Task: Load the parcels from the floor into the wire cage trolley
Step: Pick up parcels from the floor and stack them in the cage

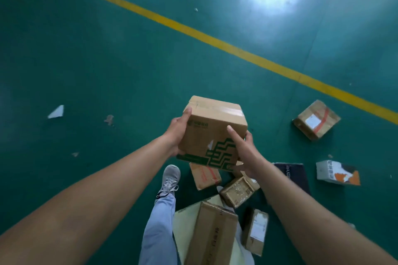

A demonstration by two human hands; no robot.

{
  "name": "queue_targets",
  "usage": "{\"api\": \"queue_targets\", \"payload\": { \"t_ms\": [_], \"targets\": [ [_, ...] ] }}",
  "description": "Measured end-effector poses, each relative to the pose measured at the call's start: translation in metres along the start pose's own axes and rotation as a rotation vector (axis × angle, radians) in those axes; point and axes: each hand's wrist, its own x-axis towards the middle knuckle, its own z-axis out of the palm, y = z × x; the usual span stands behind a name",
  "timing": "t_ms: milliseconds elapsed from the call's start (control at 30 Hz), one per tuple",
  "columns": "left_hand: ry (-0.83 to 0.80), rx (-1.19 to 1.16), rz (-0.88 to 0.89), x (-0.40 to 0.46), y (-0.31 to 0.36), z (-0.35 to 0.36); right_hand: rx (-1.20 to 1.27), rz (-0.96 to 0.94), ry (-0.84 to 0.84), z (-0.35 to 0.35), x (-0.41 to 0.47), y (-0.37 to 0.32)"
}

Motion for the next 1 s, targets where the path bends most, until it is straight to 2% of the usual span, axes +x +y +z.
{"api": "queue_targets", "payload": {
  "t_ms": [200, 333, 467, 700, 1000],
  "targets": [
    [0.169, -0.133, 0.115, -0.239, -0.038, -0.025, -0.043, -0.122, -0.093, -0.004, -0.216, -0.012],
    [0.285, -0.186, 0.157, -0.337, -0.082, -0.046, -0.098, -0.149, -0.100, 0.009, -0.305, 0.006],
    [0.358, -0.227, 0.163, -0.412, -0.137, -0.076, -0.191, -0.132, -0.121, 0.025, -0.372, 0.033],
    [0.367, -0.280, 0.152, -0.511, -0.231, -0.141, -0.380, -0.128, -0.288, 0.081, -0.456, 0.096],
    [0.552, -0.469, 0.198, -0.646, -0.373, -0.233, -0.563, -0.184, -0.475, 0.186, -0.576, 0.195]
  ]
}}
